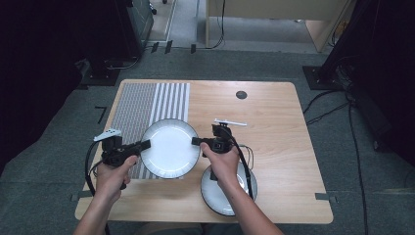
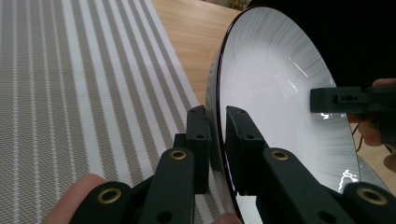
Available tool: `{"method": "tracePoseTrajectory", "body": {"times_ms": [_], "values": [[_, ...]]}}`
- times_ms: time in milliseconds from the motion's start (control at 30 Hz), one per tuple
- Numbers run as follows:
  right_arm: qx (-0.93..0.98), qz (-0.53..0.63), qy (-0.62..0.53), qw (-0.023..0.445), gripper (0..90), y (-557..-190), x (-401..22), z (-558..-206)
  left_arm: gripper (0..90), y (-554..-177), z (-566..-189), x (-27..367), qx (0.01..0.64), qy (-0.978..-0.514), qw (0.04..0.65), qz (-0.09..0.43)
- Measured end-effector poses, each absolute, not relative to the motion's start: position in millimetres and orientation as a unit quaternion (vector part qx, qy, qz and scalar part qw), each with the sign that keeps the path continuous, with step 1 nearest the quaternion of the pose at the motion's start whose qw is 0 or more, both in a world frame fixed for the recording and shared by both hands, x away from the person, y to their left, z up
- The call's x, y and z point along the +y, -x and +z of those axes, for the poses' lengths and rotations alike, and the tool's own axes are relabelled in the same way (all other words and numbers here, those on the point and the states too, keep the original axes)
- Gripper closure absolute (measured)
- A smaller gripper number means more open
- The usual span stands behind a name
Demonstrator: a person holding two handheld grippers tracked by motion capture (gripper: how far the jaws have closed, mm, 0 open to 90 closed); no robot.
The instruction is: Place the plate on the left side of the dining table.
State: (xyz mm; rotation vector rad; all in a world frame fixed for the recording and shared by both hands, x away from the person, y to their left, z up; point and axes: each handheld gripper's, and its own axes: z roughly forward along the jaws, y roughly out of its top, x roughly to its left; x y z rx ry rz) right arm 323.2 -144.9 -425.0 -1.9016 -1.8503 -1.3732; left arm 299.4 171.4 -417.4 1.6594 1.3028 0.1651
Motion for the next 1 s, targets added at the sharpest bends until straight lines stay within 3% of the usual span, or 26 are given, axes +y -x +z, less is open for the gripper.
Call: {"method": "tracePoseTrajectory", "body": {"times_ms": [500, 1000], "values": [[-0.631, -0.444, 0.631, 0.081, 81.3, -365, -96, -422, 80.9, -330, -415, 211, 0.559, -0.661, 0.492, 0.087], [-0.639, -0.429, 0.636, 0.056, 80.3, -417, -54, -435, 81.3, -370, -437, 241, 0.597, -0.625, 0.496, 0.086]]}}
